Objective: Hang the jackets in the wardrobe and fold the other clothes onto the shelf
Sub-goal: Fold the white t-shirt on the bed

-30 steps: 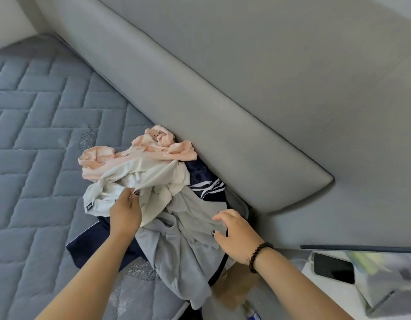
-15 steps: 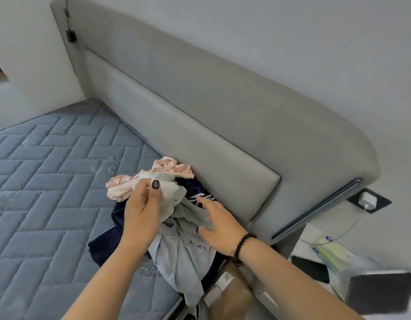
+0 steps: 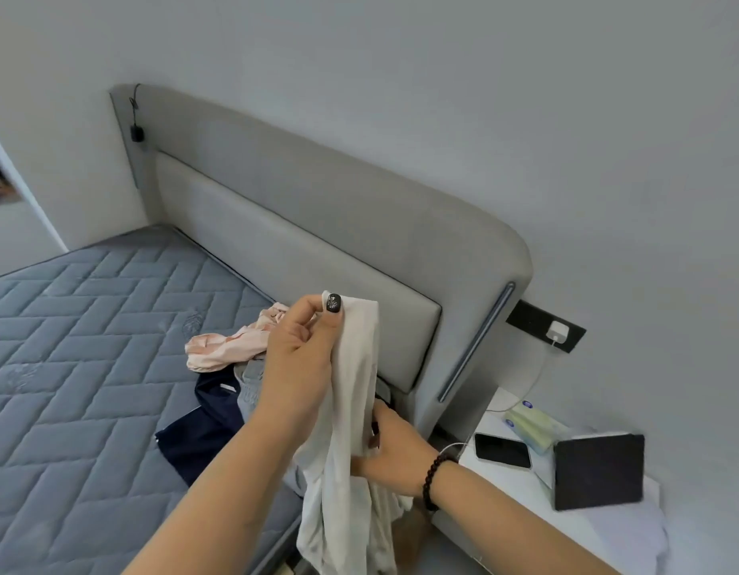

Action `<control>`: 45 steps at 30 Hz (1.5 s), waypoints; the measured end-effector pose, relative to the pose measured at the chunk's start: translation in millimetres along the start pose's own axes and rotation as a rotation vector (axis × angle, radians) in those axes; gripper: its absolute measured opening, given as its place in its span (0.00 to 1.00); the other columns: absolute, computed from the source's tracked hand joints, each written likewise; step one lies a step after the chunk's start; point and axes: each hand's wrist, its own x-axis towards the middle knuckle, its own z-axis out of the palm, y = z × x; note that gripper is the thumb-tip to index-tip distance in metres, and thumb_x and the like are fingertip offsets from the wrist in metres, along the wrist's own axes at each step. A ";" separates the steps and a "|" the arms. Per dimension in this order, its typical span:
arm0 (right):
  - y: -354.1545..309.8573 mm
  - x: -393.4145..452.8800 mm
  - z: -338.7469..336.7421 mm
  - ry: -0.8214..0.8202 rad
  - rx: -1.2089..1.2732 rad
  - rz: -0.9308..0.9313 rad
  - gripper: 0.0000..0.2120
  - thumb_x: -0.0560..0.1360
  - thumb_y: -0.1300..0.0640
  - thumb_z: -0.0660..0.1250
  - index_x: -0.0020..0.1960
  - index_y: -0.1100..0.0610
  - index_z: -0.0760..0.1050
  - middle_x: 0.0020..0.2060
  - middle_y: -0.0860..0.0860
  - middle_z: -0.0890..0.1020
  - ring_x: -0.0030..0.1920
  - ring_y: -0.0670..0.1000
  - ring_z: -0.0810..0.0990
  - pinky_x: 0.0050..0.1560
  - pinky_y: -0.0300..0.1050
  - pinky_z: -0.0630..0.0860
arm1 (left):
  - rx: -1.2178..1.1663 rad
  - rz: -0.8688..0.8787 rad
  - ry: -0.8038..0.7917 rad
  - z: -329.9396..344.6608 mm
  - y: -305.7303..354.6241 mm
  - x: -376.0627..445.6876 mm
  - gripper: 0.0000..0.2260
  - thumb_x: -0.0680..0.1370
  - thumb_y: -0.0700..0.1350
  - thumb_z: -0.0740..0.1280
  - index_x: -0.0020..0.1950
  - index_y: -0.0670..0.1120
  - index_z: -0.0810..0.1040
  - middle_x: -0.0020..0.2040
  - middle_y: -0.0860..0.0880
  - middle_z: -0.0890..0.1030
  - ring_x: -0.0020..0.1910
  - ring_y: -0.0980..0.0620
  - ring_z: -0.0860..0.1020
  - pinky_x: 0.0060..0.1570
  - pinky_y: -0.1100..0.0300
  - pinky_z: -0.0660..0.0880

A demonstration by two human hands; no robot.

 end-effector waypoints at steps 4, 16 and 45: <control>0.5 -38.3 -1.1 0.116 -0.005 0.026 0.10 0.76 0.47 0.65 0.55 0.49 0.77 0.50 0.43 0.82 0.51 0.42 0.79 0.51 0.36 0.76 | -0.007 -0.019 -0.069 4.2 9.2 -23.0 0.09 0.78 0.51 0.65 0.44 0.46 0.78 0.26 0.54 0.68 0.25 0.60 0.62 0.26 0.69 0.62; -74.1 -114.8 -5.5 0.686 0.114 0.057 0.19 0.75 0.53 0.67 0.28 0.57 0.67 0.23 0.44 0.69 0.26 0.43 0.66 0.28 0.37 0.63 | 0.189 -0.409 -0.650 -75.7 -30.4 -122.7 0.42 0.60 0.57 0.78 0.69 0.59 0.61 0.64 0.62 0.72 0.66 0.65 0.70 0.59 0.67 0.71; -158.4 -273.8 203.4 0.785 0.205 0.314 0.11 0.77 0.54 0.65 0.46 0.61 0.81 0.41 0.54 0.82 0.43 0.51 0.78 0.40 0.41 0.71 | 0.042 -0.243 -0.197 -194.0 156.4 -161.3 0.09 0.81 0.49 0.63 0.58 0.47 0.77 0.48 0.49 0.82 0.46 0.51 0.81 0.48 0.57 0.78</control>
